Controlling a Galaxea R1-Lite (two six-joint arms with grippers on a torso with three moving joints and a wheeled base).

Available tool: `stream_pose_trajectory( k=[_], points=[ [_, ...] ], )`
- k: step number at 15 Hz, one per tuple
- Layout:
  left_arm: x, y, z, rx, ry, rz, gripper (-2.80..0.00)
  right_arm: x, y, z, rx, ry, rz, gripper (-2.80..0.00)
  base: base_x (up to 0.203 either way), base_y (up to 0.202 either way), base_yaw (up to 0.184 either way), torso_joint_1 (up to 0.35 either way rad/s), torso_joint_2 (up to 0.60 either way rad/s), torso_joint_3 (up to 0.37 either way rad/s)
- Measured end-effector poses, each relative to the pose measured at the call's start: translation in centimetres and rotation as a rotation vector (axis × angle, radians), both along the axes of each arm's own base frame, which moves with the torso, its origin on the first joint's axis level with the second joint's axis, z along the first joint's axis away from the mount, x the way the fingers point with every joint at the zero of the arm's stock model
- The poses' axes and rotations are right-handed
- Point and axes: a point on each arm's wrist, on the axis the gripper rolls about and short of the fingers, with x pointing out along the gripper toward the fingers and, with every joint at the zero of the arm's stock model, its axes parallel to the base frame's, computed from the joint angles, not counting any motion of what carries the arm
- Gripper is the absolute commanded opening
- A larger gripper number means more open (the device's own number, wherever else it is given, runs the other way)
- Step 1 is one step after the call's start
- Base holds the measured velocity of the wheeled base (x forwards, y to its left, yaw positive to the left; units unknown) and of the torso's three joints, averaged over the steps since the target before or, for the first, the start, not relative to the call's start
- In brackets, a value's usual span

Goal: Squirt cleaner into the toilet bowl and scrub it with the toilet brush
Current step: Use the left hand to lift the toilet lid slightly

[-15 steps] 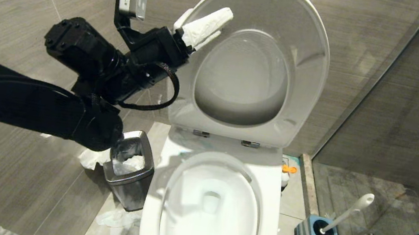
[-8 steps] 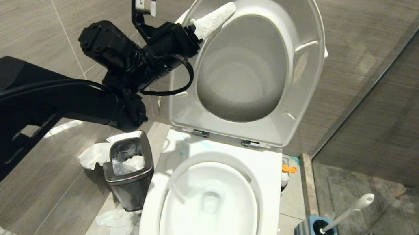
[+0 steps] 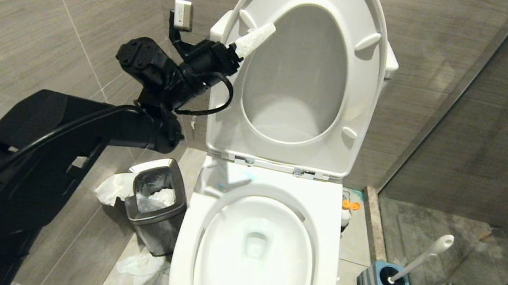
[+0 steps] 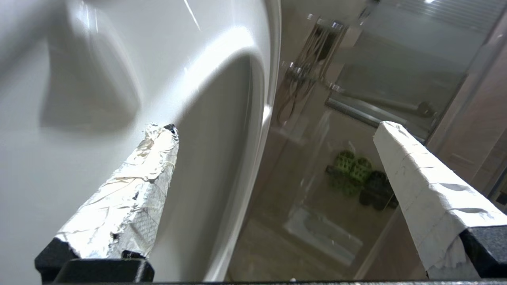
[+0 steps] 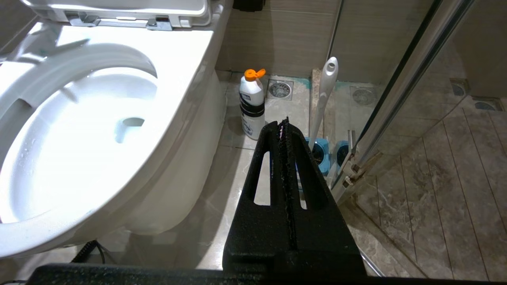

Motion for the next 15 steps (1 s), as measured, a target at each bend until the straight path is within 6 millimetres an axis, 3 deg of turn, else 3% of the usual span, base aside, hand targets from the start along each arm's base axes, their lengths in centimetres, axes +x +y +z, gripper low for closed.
stream_pose_trajectory(
  k=[6, 10, 13, 15],
  points=[
    [1.2, 0.4, -1.4, 0.026, 0.040, 0.011, 0.00, 0.0, 0.0, 0.0, 0.000, 0.000, 0.000, -2.80, 0.000, 0.000, 0.000, 0.000, 0.00, 0.000],
    [1.1, 1.1, -0.8, 0.010, 0.014, 0.033, 0.00, 0.0, 0.0, 0.0, 0.000, 0.001, 0.000, -2.80, 0.000, 0.000, 0.000, 0.000, 0.00, 0.000],
    [-0.9, 1.3, 0.4, 0.006, 0.061, 0.001, 0.00, 0.0, 0.0, 0.0, 0.000, 0.001, 0.000, -2.80, 0.000, 0.000, 0.000, 0.000, 0.00, 0.000],
    [-4.2, 1.4, 2.8, -0.008, 0.112, -0.059, 0.00, 0.0, 0.0, 0.0, 0.000, 0.001, 0.000, -2.80, 0.000, 0.000, 0.000, 0.000, 0.00, 0.000]
  ],
)
